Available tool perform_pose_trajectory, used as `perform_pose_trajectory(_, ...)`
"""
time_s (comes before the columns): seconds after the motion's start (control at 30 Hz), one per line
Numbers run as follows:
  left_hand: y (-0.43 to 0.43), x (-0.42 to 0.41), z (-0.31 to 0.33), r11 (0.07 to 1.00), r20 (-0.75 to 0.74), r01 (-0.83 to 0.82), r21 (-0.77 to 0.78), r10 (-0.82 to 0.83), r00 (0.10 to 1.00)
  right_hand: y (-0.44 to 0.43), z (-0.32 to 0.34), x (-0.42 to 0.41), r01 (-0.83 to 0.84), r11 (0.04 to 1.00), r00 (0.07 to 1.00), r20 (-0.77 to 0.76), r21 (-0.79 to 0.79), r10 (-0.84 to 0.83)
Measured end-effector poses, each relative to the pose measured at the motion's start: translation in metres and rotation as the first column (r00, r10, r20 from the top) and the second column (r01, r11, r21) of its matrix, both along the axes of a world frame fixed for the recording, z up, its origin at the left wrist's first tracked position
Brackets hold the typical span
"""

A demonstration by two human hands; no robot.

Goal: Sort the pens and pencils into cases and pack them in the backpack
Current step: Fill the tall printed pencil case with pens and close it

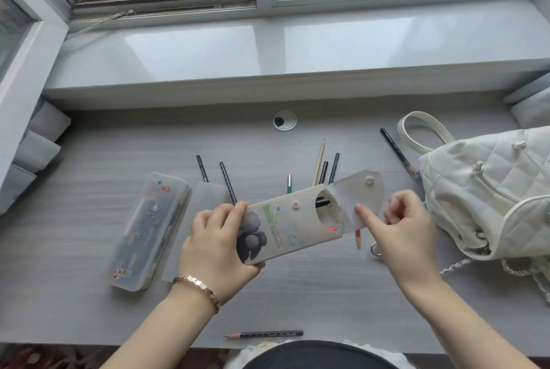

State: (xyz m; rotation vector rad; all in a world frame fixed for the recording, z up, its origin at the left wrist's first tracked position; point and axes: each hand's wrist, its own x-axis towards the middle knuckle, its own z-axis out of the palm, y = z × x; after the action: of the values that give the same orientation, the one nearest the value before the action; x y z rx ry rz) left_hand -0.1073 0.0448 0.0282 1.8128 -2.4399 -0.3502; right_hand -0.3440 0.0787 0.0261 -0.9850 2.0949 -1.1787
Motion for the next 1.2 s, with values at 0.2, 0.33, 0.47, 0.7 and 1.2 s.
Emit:
perform_pose_trajectory(0.2,0.005,-0.009,-0.004,0.996,0.111,-0.022,-0.083,0.031,0.993,-0.003,-0.006,0.020,-0.294,0.946,0.823,-0.467,0.140,0.324)
perform_pose_trajectory(0.33,0.005,-0.013,-0.004,0.986,0.126,-0.031,-0.164,0.052,0.991,-0.006,-0.001,0.026,-0.347,0.901,0.816,-0.389,0.262,0.427)
perform_pose_trajectory(0.47,0.006,-0.016,-0.008,0.975,0.105,-0.035,-0.221,0.060,0.993,-0.004,0.004,0.032,-0.401,0.837,0.740,-0.406,0.373,0.536)
perform_pose_trajectory(0.7,0.014,-0.020,-0.014,0.964,0.085,-0.025,-0.263,0.049,0.995,-0.011,0.013,0.020,-0.421,0.775,0.902,0.311,0.471,0.300)
perform_pose_trajectory(1.2,0.013,-0.024,-0.015,0.980,0.027,-0.079,-0.183,0.085,0.996,-0.013,0.009,0.008,-0.483,0.805,0.875,0.223,0.344,0.429)
